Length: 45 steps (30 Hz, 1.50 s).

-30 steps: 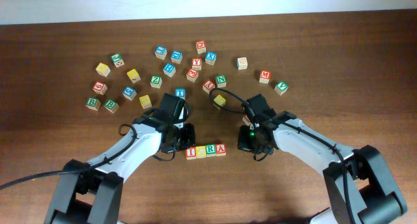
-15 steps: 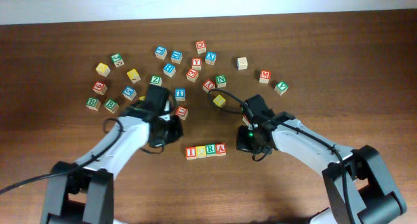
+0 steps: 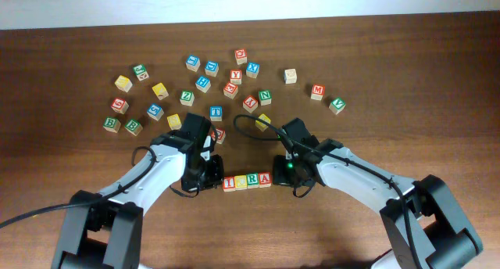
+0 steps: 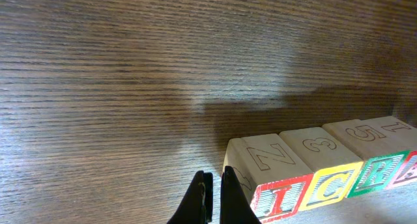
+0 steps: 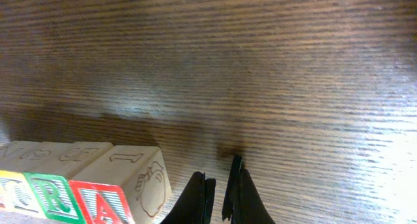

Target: Spell out ICRA

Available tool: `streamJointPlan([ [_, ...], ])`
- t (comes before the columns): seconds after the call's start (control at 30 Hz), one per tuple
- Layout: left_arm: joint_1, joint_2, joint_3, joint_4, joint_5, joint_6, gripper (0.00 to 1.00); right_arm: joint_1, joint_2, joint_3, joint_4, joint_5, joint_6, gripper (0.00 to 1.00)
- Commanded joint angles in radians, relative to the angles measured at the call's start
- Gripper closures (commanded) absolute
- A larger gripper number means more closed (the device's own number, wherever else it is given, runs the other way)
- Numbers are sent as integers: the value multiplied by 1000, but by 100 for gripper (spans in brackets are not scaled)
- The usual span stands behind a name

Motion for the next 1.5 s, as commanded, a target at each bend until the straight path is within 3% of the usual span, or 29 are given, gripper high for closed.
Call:
streamJointPlan([
  [0.0, -3, 13, -11, 2, 19, -10, 100, 5, 11, -2, 18, -21, 26, 96],
  [0.93, -3, 13, -11, 52, 63, -9, 100, 44, 11, -2, 28, -69, 37, 96],
  [1.33, -3, 13, -11, 51, 63, -9, 100, 43, 11, -2, 28, -5, 37, 96],
  [1.47, -3, 13, -11, 38, -16, -9, 100, 42, 11, -2, 21, 21, 36, 96],
])
